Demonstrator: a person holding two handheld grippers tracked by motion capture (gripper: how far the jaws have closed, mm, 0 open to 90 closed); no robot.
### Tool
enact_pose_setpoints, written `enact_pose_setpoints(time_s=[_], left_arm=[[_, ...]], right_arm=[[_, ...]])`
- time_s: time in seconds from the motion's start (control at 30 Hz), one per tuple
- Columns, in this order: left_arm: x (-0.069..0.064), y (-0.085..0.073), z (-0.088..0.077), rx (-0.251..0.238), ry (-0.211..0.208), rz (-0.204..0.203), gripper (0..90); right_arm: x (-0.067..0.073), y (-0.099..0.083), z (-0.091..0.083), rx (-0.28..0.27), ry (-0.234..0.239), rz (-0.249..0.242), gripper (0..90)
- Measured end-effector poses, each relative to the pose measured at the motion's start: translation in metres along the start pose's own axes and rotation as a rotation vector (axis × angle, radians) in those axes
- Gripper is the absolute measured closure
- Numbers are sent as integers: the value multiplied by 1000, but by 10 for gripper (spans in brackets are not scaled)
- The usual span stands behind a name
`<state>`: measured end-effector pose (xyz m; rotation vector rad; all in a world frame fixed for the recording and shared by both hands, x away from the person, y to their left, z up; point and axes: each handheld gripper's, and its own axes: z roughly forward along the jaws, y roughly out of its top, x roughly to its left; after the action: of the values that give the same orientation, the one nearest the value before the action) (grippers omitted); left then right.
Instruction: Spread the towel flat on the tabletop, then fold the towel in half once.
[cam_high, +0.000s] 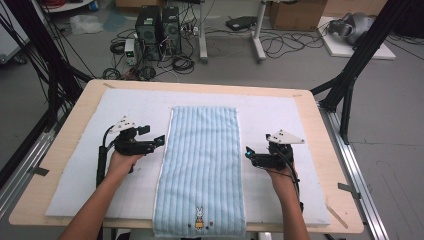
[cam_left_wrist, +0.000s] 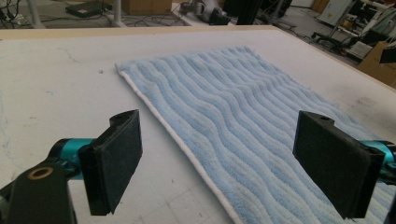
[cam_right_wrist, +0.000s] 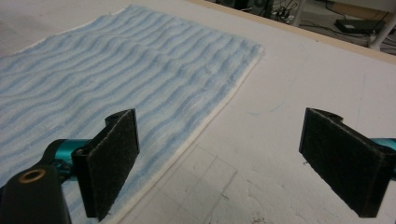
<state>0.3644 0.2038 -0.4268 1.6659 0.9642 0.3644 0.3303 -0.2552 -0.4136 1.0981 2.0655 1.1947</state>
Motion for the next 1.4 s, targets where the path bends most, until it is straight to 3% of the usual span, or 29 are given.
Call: enact_pose_setpoints(time_s=[0.4,0.47,0.6,0.67,0.8,1.0,1.13,1.27,1.4], left_arm=[[6,10,0,2,23,-11,164],[10,11,2,0,31,-29,164],[17,10,8,50,55,-53,165],[20,11,12,76,75,-57,168],[24,15,20,78,88,-67,181],[27,26,41,108,125,-88,194],[29,27,57,139,151,-81,211],[32,22,70,155,156,-103,274],[33,17,83,208,183,-97,345]], right_arm=[[5,0,6,24,28,-8,114],[5,0,5,26,30,-5,114],[5,0,5,20,33,5,114],[5,0,6,22,38,6,114],[4,-1,8,29,43,9,114],[4,-1,8,25,59,23,114],[4,-1,8,26,60,34,114],[4,-2,9,27,67,37,114],[5,-2,10,31,71,44,114]])
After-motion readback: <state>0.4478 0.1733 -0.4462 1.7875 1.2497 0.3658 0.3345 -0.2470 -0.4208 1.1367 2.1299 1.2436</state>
